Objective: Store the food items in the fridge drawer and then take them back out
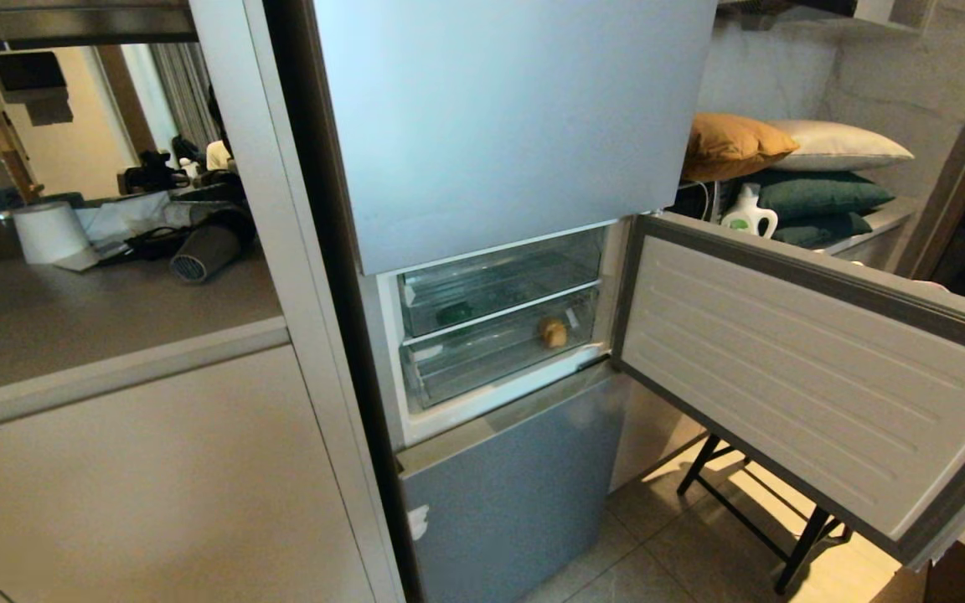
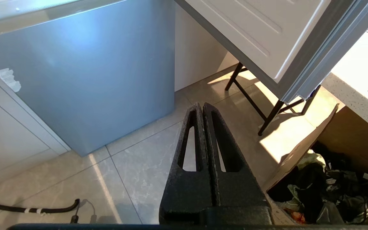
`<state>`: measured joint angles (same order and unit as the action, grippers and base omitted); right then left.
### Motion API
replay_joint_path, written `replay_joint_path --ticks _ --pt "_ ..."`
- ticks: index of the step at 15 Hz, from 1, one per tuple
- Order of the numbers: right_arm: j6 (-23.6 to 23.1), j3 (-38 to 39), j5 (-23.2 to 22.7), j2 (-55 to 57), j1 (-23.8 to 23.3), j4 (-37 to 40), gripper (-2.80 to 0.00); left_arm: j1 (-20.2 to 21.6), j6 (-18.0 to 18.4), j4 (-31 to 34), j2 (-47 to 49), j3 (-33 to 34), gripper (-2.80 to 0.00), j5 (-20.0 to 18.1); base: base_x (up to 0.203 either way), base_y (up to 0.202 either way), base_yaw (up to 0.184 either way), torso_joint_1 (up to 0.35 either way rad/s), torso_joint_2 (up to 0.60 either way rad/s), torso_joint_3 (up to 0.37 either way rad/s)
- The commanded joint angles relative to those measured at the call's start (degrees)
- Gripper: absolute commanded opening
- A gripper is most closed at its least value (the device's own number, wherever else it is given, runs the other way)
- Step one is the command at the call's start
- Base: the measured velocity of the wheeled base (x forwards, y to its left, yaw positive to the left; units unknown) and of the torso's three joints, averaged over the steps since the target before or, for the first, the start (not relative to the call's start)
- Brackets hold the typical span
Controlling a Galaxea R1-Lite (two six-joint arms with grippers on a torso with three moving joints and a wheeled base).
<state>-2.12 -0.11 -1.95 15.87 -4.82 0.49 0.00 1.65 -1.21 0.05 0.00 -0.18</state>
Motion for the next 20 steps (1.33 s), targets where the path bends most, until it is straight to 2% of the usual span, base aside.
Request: replay_joint_path --ticks 1,4,9,20 --pt "-0.34 -0.01 -0.07 0.3 0.54 0.22 -2.8 0.0 0.02 -0.02 0.04 0.62 -2.8 0.01 0.0 0.0 0.0 0.0 0.0 0.0" --pt "-1.02 0.01 -0.09 -1.85 4.26 0.22 -2.8 0.0 0.02 -0.02 0.04 0.62 -2.8 0.01 0.0 0.0 0.0 0.0 0.0 0.0" --pt "-2.05 0.02 -0.11 -15.91 4.58 0.18 -2.8 0.0 -0.06 -0.02 0.04 0.62 -2.8 0.01 0.0 0.0 0.0 0.0 0.0 0.0" --pt "-2.62 0.02 0.62 -15.78 4.64 0.3 -2.8 0.0 -0.15 -0.02 0.04 0.62 -2.8 0.01 0.0 0.0 0.0 0.0 0.0 0.0"
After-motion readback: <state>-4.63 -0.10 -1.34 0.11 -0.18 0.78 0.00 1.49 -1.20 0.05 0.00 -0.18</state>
